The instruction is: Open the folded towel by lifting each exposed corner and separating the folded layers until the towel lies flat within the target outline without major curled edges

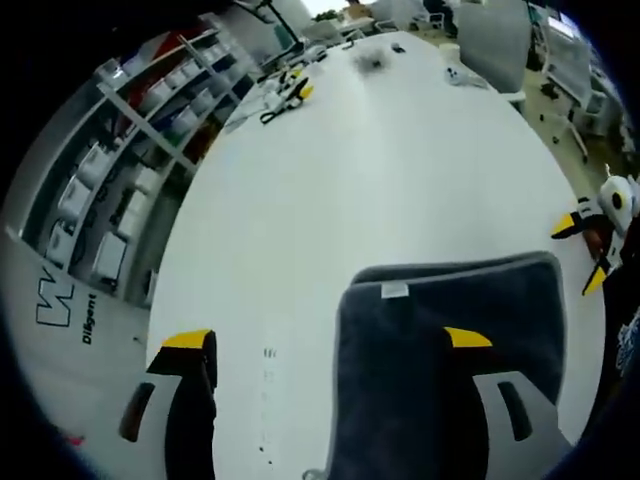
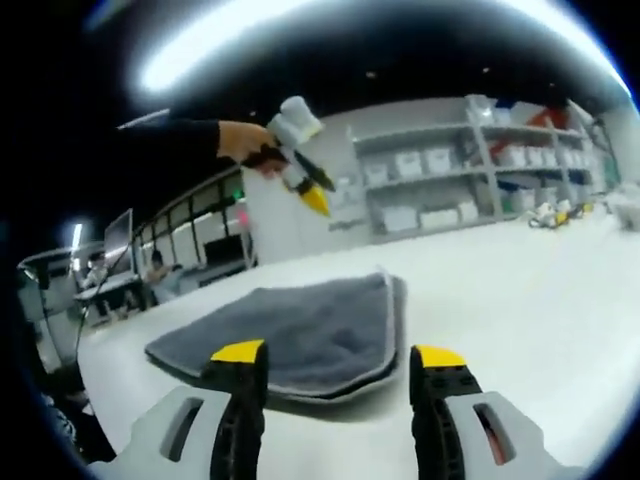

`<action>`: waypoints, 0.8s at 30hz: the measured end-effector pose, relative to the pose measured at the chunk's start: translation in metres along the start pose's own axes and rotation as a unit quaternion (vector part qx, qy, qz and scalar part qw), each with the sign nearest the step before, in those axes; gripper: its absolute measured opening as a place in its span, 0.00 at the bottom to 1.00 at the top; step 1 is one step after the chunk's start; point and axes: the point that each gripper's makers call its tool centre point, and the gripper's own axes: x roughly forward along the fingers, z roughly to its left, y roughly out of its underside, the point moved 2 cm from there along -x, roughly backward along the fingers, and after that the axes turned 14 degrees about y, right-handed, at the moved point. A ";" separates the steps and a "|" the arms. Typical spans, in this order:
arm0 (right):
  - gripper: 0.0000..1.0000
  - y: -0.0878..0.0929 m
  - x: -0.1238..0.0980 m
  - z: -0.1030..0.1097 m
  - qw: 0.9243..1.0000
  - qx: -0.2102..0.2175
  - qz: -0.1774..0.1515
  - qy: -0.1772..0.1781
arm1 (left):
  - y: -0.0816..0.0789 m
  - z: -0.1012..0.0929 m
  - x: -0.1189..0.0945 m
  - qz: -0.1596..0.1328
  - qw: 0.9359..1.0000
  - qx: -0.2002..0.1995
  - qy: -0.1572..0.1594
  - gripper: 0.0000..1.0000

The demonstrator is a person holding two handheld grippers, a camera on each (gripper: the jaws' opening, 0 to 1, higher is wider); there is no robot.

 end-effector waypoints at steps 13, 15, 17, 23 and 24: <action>0.48 0.007 0.002 0.005 0.999 0.000 0.041 -0.010 | 0.001 0.005 0.041 -0.004 1.000 -0.015 0.018 0.80; 0.48 0.008 0.002 0.004 0.999 0.003 0.044 -0.012 | 0.007 0.005 0.052 0.001 1.000 -0.019 0.019 0.80; 0.47 0.007 0.001 0.006 0.998 0.019 0.050 -0.023 | 0.009 0.011 0.063 0.006 0.999 -0.018 0.028 0.80; 0.39 0.006 0.002 0.009 0.996 0.052 0.058 -0.031 | 0.014 0.020 0.076 0.008 0.999 -0.019 0.035 0.78; 0.41 0.006 0.003 0.008 0.996 0.057 0.058 -0.029 | 0.013 0.023 0.078 0.006 0.999 -0.021 0.035 0.77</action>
